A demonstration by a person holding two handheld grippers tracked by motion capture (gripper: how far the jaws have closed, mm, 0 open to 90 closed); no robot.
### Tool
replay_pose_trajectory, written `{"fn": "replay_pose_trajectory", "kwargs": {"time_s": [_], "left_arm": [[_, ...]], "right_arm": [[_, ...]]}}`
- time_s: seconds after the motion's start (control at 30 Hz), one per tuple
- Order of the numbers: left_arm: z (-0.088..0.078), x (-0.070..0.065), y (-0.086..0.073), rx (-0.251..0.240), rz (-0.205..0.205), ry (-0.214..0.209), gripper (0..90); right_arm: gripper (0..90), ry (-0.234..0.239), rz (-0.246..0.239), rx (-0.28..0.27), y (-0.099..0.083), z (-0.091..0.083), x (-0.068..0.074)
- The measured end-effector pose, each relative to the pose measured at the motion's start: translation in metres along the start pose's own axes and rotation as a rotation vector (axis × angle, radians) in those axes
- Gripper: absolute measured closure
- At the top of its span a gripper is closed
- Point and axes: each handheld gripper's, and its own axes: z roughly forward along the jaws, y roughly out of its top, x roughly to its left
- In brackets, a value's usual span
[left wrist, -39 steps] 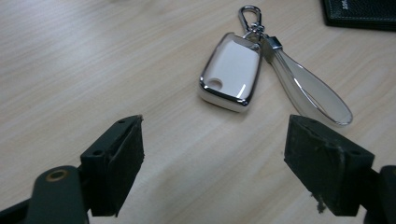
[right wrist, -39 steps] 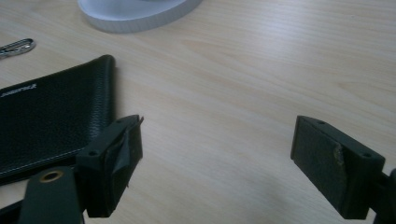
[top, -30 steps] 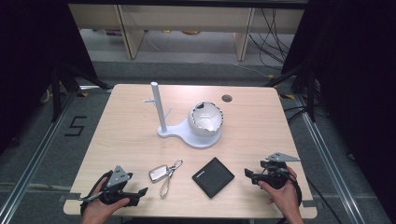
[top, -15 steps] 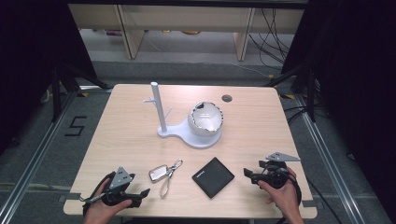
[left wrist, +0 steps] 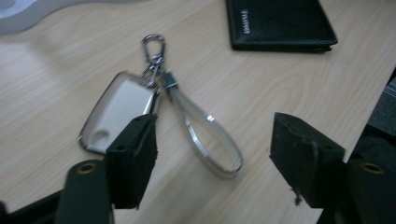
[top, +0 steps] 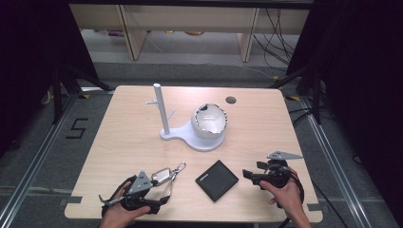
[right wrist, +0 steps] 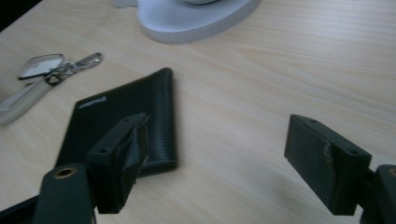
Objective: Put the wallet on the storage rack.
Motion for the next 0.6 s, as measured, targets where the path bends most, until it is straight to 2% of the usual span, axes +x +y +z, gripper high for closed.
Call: {"fn": "replay_pose_trajectory", "kwargs": {"time_s": [0.03,0.07,0.1,0.13,0.17,0.2,0.23,0.27,0.3,0.37,0.4,0.43,0.47,0.5,0.53,0.57,0.6], "left_arm": [[0.002,-0.003,0.003,0.009,0.024,-0.004,35.4],[0.006,-0.005,0.006,0.014,0.043,-0.010,38.4],[0.011,-0.011,0.010,0.009,0.055,-0.031,41.4],[0.011,-0.011,0.010,0.009,0.055,-0.031,43.0],[0.017,-0.017,0.015,0.015,0.093,-0.049,45.3],[0.021,-0.020,0.018,0.019,0.105,-0.055,47.1],[0.025,-0.022,0.021,0.025,0.127,-0.060,48.8],[0.028,-0.025,0.024,0.026,0.136,-0.074,52.8],[0.032,-0.027,0.026,0.025,0.138,-0.077,54.8],[0.039,-0.032,0.030,0.030,0.156,-0.091,60.0],[0.042,-0.033,0.033,0.033,0.159,-0.091,62.8],[0.045,-0.035,0.034,0.025,0.151,-0.105,65.9],[0.046,-0.035,0.037,0.037,0.176,-0.115,68.8],[0.049,-0.036,0.038,0.031,0.177,-0.120,71.0],[0.051,-0.036,0.040,0.044,0.192,-0.123,74.1],[0.053,-0.038,0.041,0.039,0.171,-0.133,75.8],[0.055,-0.037,0.042,0.047,0.196,-0.129,78.2]], "right_arm": [[25.6,0.014,-0.039,0.003,0.002,0.002,-0.002],[26.1,0.018,-0.003,0.028,0.004,0.001,0.003],[28.0,0.028,-0.039,0.024,0.006,0.004,0.002],[28.0,0.028,-0.039,0.024,0.006,0.004,0.002],[31.6,0.057,-0.067,0.030,0.009,0.007,0.003],[31.7,0.059,-0.070,0.038,0.011,0.008,0.005],[32.4,0.065,-0.040,0.060,0.012,0.009,0.010],[33.4,0.076,-0.076,0.060,0.014,0.013,0.008],[34.1,0.100,-0.079,0.062,0.015,0.016,0.010],[34.9,0.113,-0.081,0.070,0.018,0.020,0.013],[35.2,0.113,-0.053,0.099,0.019,0.021,0.017],[35.2,0.108,-0.090,0.094,0.021,0.025,0.015],[35.2,0.113,-0.091,0.097,0.022,0.027,0.016],[35.5,0.127,-0.056,0.106,0.022,0.030,0.020],[35.8,0.126,-0.084,0.110,0.023,0.032,0.019],[35.9,0.105,-0.093,0.113,0.024,0.034,0.019],[36.0,0.105,-0.096,0.123,0.025,0.036,0.019]]}}
